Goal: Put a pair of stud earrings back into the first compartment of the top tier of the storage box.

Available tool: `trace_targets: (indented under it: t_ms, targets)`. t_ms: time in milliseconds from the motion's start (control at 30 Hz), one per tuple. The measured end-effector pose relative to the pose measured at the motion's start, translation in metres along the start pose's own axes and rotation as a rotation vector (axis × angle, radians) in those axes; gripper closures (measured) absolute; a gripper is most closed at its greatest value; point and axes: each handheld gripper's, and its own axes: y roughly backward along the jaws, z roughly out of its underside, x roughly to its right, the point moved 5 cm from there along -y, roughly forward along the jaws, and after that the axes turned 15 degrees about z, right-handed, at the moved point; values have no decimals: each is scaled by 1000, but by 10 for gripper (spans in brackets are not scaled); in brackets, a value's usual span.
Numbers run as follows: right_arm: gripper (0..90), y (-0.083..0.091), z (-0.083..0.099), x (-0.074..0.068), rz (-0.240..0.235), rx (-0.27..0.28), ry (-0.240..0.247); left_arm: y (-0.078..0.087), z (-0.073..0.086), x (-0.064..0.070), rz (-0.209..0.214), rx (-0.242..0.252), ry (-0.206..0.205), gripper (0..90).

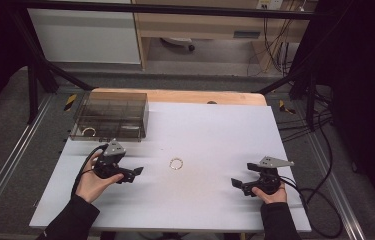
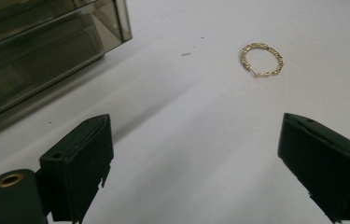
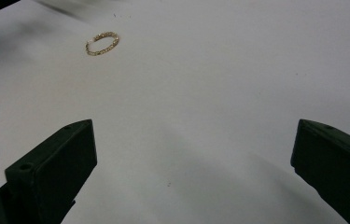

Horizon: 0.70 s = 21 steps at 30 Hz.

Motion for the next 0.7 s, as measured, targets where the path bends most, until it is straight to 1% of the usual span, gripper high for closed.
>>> trace_targets:
  t_ms: [233,367,467,700]
  targets:
    - [7,0,0,0,1,-2,1,-13,-9,10,23,-6,-15,104]
    - [7,0,0,0,2,-4,4,-21,-16,16,30,-11,-32,104]
    - [7,0,0,0,1,-4,4,-27,-20,20,41,-9,-34,105]
    - [7,0,0,0,2,-4,2,-45,-29,27,68,-27,-45,118]
